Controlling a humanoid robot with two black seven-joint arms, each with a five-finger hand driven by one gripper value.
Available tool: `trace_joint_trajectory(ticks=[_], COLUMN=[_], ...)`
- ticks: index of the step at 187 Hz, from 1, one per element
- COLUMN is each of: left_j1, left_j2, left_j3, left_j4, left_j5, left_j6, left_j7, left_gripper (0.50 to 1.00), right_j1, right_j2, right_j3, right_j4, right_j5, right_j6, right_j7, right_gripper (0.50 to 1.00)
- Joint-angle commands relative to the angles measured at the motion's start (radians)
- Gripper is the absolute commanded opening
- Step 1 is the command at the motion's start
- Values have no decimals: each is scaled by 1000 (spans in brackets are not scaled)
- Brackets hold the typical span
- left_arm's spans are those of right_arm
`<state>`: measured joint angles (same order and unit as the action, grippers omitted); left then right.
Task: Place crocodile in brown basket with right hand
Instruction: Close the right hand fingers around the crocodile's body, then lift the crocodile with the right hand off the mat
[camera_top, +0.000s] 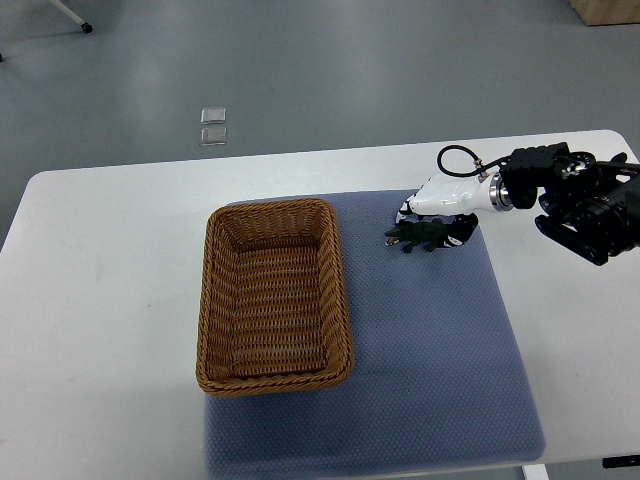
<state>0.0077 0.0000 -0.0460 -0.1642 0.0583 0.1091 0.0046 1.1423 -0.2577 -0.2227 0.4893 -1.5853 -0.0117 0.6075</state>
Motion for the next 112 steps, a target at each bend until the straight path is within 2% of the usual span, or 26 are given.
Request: trace_joint_trajectory(ticks=[1,21,56,93,112], left_j1=[0,0,0,0,0], left_j2=[0,0,0,0,0], left_j3=[0,0,0,0,0], left_j4=[0,0,0,0,0], left_j5=[0,0,0,0,0], left_j6=[0,0,0,0,0], left_j7=[0,0,0,0,0], left_gripper=[1000,1000,1000,1000,1000], right_j1=[4,4,5,5,11], right_j2=[0,0,0,0,-2], right_j3=[3,6,16,16,17], right_j4=[0,0,0,0,0], right_j5=[4,7,8,10,19], right_j6=[10,13,13,13,15], right_j7=[0,1,1,1,3], right_gripper=[615,578,574,509,500])
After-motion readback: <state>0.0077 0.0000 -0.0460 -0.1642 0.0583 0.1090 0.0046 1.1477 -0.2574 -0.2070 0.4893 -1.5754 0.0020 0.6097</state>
